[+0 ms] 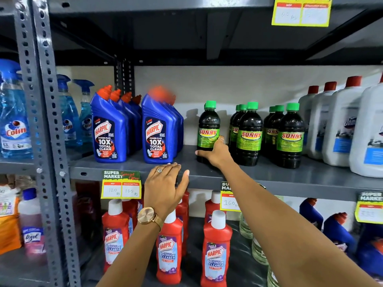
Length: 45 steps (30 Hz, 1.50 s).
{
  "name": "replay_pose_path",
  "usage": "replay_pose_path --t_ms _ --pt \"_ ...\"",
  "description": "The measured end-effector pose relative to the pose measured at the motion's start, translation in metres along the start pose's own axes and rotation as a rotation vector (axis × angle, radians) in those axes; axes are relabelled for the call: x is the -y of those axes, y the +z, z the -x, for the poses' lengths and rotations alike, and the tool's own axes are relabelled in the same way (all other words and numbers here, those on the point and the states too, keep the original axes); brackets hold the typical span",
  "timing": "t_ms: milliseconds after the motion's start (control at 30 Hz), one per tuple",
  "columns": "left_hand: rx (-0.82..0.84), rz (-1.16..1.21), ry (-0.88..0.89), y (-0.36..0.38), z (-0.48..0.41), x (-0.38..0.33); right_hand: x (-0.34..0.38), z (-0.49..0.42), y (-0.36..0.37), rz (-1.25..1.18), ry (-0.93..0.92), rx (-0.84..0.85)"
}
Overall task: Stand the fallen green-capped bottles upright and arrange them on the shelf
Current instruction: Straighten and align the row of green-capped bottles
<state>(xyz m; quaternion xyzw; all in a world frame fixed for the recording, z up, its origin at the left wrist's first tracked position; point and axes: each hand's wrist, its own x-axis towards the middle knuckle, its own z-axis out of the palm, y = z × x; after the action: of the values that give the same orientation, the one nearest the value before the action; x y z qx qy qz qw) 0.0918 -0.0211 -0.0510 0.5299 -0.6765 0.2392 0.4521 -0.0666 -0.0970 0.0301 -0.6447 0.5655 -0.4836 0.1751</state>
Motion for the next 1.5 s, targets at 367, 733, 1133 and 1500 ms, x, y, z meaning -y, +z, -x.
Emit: replay_pose_path --t_ms 367,733,1133,1500 --pt "0.375 0.356 -0.184 -0.028 -0.056 -0.033 -0.01 0.015 -0.079 0.042 0.156 0.09" --pt "0.614 0.47 -0.414 0.062 -0.12 -0.028 -0.059 -0.003 -0.107 0.007 0.194 0.008" --pt "0.569 0.362 -0.277 0.068 -0.116 -0.036 -0.068 -0.012 -0.1 0.131 0.051 0.067" --pt "0.594 0.336 -0.292 0.065 -0.114 -0.04 -0.067 -0.009 -0.1 0.145 0.059 0.061"
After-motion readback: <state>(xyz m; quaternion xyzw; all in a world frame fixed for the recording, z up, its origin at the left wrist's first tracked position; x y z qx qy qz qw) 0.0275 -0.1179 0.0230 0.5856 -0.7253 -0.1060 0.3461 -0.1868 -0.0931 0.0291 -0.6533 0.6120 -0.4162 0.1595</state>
